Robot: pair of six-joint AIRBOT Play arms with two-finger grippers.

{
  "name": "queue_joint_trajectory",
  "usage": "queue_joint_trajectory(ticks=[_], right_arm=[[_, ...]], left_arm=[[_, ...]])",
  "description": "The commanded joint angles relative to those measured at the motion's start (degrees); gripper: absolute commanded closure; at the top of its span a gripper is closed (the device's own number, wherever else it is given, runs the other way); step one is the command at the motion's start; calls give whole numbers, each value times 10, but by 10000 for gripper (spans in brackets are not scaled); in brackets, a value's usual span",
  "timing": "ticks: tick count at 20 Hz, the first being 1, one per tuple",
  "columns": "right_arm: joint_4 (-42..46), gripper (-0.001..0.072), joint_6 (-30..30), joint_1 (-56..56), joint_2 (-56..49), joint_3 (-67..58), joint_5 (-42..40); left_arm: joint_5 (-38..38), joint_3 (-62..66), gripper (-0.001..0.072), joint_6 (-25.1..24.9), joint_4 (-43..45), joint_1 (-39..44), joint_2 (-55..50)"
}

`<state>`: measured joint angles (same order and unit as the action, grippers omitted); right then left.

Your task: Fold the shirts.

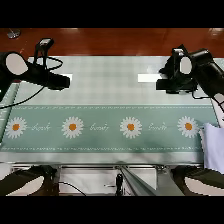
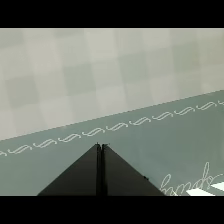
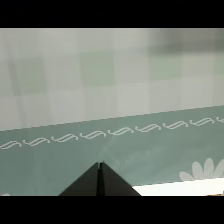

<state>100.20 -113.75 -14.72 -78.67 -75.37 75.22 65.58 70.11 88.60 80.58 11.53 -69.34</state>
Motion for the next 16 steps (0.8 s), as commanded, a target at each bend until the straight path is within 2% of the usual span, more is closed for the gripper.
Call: queue_joint_trajectory(ticks=[1, 10, 13, 16], right_arm=[[0, 690, 0, 0, 0, 0, 0], [0, 690, 0, 0, 0, 0, 0], [0, 690, 0, 0, 0, 0, -20], [28, 690, 2, 0, 0, 0, -108]], left_arm=[[0, 0, 682, 0, 0, 0, 0], [-1, 0, 682, 0, 0, 0, 0], [-56, 0, 682, 0, 0, 0, -2], [-141, 0, 682, 0, 0, 0, -4]])
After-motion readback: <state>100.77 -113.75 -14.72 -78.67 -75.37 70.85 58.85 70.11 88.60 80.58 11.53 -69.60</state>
